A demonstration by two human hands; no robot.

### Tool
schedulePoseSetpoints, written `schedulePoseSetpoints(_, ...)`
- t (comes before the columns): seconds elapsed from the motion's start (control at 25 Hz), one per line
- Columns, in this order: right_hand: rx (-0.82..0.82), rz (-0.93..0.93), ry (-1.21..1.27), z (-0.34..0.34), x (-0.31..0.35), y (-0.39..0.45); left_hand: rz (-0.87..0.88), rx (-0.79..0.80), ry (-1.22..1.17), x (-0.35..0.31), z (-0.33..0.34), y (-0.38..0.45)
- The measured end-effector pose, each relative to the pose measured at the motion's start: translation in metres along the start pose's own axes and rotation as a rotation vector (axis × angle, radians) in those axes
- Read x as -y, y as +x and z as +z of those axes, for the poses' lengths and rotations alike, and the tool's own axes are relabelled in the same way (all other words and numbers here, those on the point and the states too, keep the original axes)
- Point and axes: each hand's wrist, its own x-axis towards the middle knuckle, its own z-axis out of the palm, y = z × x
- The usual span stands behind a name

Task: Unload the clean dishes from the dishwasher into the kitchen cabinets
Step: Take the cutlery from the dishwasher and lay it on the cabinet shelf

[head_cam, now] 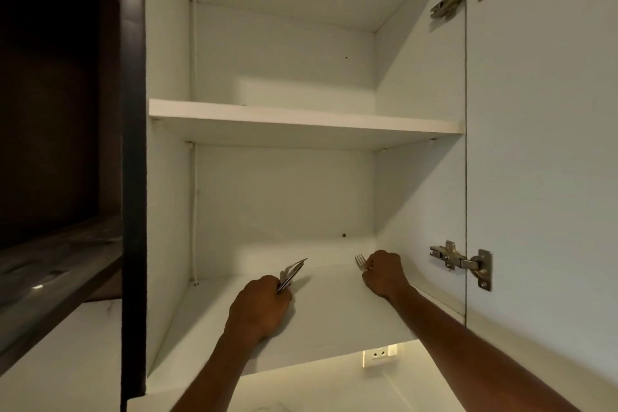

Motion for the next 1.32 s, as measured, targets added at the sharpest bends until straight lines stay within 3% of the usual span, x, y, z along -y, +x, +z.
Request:
schedulePoseSetpoints(0.12,-0.015,-0.050,-0.087,-0.002,-0.003,-0.003,0.042,-0.030,0.046,-0.007,-0.001,-0.005)
schedulePoseSetpoints(0.2,-0.115,-0.137,-0.105,-0.005,-0.002,-0.006,0.052,-0.029,0.083,-0.011,-0.006,-0.012)
schedulePoseSetpoints(0.28,-0.332,-0.389,0.123,-0.013,0.011,-0.017,0.083,-0.042,0.113,-0.016,-0.010,-0.019)
schedulePoseSetpoints(0.32,-0.357,-0.546,0.258,-0.020,0.022,-0.024,0.109,-0.051,0.117,-0.018,-0.010,-0.022)
schedulePoseSetpoints(0.4,-0.156,-0.828,0.298,-0.037,0.052,-0.037,0.148,-0.075,0.123,-0.023,-0.012,-0.026)
schedulePoseSetpoints(0.48,0.001,-0.984,0.119,-0.045,0.071,-0.041,0.176,-0.086,0.173,-0.024,-0.013,-0.026)
schedulePoseSetpoints(0.72,-0.099,-1.171,-0.035,-0.068,0.068,-0.022,0.189,-0.072,0.216,-0.024,-0.011,-0.027)
schedulePoseSetpoints(0.8,-0.266,-1.071,-0.050,-0.090,0.060,-0.008,0.195,-0.085,0.199,-0.024,-0.012,-0.028)
schedulePoseSetpoints(0.88,-0.336,-0.823,0.097,-0.109,0.049,0.001,0.206,-0.080,0.227,-0.025,-0.016,-0.026)
schedulePoseSetpoints(1.0,-0.110,-0.456,0.456,-0.118,0.042,-0.002,0.224,-0.051,0.256,-0.026,-0.013,-0.027)
schedulePoseSetpoints(1.12,0.055,-0.257,0.964,-0.115,0.054,-0.016,0.194,-0.037,0.276,-0.025,-0.007,-0.025)
schedulePoseSetpoints(1.24,0.051,-0.109,1.397,-0.119,0.067,-0.019,0.198,-0.042,0.286,-0.023,-0.004,-0.024)
schedulePoseSetpoints(1.32,-0.048,-0.045,1.414,-0.120,0.066,-0.007,0.208,-0.041,0.280,-0.023,-0.005,-0.024)
